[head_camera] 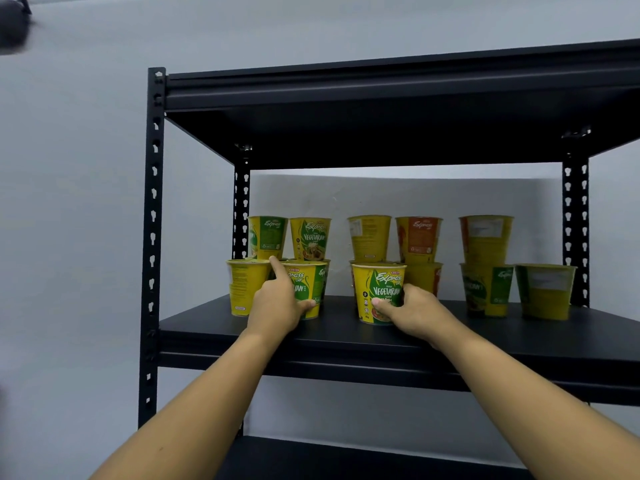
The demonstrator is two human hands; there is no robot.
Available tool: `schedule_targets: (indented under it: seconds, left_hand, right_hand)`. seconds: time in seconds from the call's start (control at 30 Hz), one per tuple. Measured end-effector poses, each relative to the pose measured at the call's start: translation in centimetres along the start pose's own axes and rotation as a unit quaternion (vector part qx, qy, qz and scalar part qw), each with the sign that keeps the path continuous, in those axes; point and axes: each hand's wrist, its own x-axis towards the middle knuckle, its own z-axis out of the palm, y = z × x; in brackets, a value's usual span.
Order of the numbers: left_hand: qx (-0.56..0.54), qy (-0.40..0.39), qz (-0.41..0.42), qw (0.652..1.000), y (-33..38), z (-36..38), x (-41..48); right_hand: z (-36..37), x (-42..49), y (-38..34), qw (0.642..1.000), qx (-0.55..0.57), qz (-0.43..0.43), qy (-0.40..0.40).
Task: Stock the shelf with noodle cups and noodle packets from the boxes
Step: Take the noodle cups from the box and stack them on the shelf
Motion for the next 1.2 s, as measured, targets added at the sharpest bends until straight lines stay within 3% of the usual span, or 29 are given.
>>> schedule_targets:
  seconds: [0.3,0.43,0.53,0.6,0.7,0.83,1.07,1.2]
  left_hand:
    - [-0.034,0.049,0.035,0.998,-1.4,-0.9,-1.3]
    - [-0.069,0.082,0.091,0.990,-1.4,-1.3,-3.3]
    - [-0.084,0.041,0.145,0.985,-1.1,-1.1,-4.5]
    - [-0.074,-0.005,0.178,0.981,-0.7,-1.0,-5.1]
    - [-0.046,-0.048,0.208,0.976,-0.1,-0.7,-5.9]
    - [0.009,-0.062,0.218,0.974,0.6,-0.6,-7.0]
    - [0.056,-0.073,0.218,0.972,0.8,-0.5,-7.8]
    - [-0.084,-0.019,0.271,0.959,-0.2,-0.2,-9.3]
  right_hand:
    - [0.7,0.5,0.0,0.993,-0.120,0.000,0.005]
    - [0.6,-0.7,-0.4,0.975,-0.215,-0.006,0.060]
    - [0.1,-2.3,-0.7,0.962,-0.250,-0.038,0.101]
    - [-0.3,-3.4,-0.8,0.969,-0.226,-0.071,0.071]
    - [-1.0,-5.4,-1.2,0.978,-0.189,-0.085,-0.035]
    - [-1.1,-7.7,-1.5,0.959,-0.250,-0.084,-0.102]
    - [-0.5,-9.7,-0.8,0.927,-0.337,-0.136,-0.090]
    - [-0.3,-11.3,0.1,0.924,-0.333,-0.176,-0.070]
